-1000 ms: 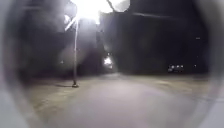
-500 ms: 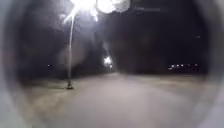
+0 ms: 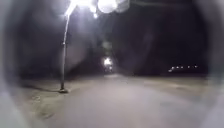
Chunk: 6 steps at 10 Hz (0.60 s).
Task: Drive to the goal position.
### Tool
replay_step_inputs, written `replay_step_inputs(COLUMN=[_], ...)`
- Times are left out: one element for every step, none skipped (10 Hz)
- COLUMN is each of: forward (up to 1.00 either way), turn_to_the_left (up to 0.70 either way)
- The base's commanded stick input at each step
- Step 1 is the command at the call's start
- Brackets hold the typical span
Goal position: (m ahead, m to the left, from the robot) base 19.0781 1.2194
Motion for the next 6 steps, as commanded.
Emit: replay_step_inputs(forward=[1.00,1.00,1.00,1.00,1.00,1.00], turn_to_the_left=[0.00,0.00,0.00,0.00,0.00,0.00])
